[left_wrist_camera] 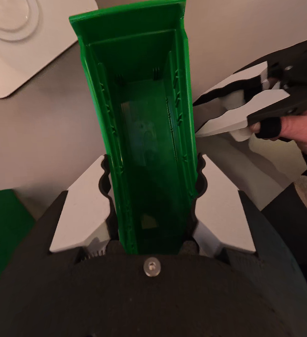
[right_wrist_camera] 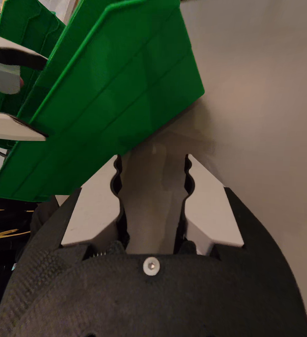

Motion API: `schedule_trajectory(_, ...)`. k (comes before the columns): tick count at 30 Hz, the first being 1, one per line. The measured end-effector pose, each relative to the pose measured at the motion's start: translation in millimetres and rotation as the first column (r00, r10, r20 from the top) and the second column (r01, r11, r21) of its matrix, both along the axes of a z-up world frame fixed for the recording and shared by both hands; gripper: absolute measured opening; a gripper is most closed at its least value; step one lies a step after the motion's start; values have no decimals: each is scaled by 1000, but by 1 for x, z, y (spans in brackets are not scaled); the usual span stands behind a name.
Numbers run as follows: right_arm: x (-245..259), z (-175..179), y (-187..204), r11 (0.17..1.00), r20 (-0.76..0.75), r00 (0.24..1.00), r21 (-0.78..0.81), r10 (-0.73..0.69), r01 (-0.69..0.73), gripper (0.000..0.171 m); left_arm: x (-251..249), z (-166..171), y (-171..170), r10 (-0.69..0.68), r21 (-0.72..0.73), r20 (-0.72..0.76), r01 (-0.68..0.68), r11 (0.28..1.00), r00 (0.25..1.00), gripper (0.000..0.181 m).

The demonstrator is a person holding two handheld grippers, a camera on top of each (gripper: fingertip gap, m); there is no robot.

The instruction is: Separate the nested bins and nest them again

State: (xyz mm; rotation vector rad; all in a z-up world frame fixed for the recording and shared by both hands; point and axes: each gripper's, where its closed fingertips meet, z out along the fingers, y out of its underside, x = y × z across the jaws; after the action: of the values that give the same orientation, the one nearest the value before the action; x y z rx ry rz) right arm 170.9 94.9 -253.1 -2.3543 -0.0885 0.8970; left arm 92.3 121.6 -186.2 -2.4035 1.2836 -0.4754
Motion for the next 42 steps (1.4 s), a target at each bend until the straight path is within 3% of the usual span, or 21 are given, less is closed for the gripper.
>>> schedule_trajectory(8,-13,-1,-2,999,5,999,1,35,-35,69,-39,-18,4,193,19,38,-193,981,981,103)
schedule_trajectory(12,-19,-4,-4,998,25,998,-4,57,-57,69,-43,-17,-7,205,0,49,-205,979,978,116)
schedule_trajectory(13,-20,-5,-4,998,31,998,-4,60,-60,69,-42,-12,-10,204,-11,66,-204,979,977,130)
schedule_trajectory(17,-20,-3,-4,998,29,998,1,58,-58,70,-57,31,-12,187,47,123,-194,980,975,135)
schedule_trajectory(21,-19,-3,-4,998,18,998,2,57,-57,70,-127,78,19,262,261,19,-257,930,965,138)
schedule_trajectory(25,-24,-4,-4,997,16,997,-2,73,-73,71,-206,71,48,395,228,-117,-362,904,911,157)
schedule_trajectory(28,-29,-6,-6,996,29,996,-6,88,-88,71,-241,47,55,432,144,-189,-411,900,882,158)
schedule_trajectory(32,-29,-8,-7,996,35,995,-10,93,-93,71,-255,25,53,427,68,-236,-424,903,873,136)
schedule_trajectory(36,-27,-10,-6,996,29,996,-16,90,-89,71,-263,29,59,446,78,-224,-440,895,867,113)
schedule_trajectory(42,-28,-12,-6,995,28,995,-21,96,-96,71,-263,34,58,425,84,-213,-417,905,880,117)
